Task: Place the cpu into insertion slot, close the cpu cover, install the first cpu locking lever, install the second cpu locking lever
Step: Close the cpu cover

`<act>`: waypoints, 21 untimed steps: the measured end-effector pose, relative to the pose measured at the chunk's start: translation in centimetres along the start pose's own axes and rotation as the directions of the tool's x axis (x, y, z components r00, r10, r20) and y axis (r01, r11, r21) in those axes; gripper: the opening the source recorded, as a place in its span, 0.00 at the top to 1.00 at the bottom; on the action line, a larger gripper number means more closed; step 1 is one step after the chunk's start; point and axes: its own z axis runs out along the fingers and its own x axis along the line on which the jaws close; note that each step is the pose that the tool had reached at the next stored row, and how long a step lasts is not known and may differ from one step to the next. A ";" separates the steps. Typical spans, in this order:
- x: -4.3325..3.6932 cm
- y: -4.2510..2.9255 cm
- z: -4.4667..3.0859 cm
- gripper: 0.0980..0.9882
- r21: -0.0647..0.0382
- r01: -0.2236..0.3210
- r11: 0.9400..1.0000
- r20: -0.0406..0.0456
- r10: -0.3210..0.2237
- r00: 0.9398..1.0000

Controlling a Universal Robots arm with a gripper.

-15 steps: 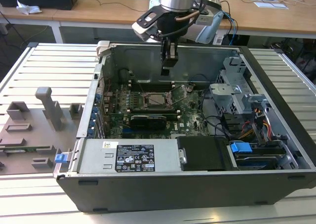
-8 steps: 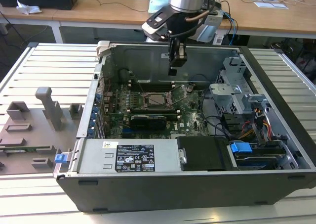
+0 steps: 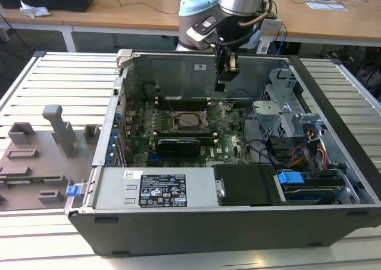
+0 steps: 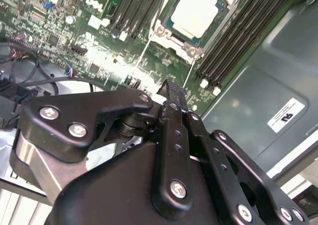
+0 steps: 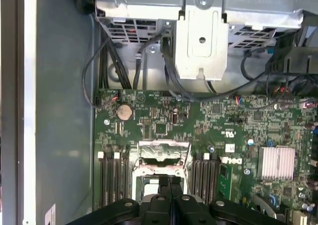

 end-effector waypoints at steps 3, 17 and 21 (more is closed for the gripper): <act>-0.01 1.03 -0.04 0.99 0.000 0.000 1.000 0.000 0.000 1.000; -0.03 3.35 -0.11 0.99 0.001 0.000 1.000 0.000 0.000 1.000; -0.03 3.37 -0.11 0.99 0.001 0.000 1.000 0.000 0.000 1.000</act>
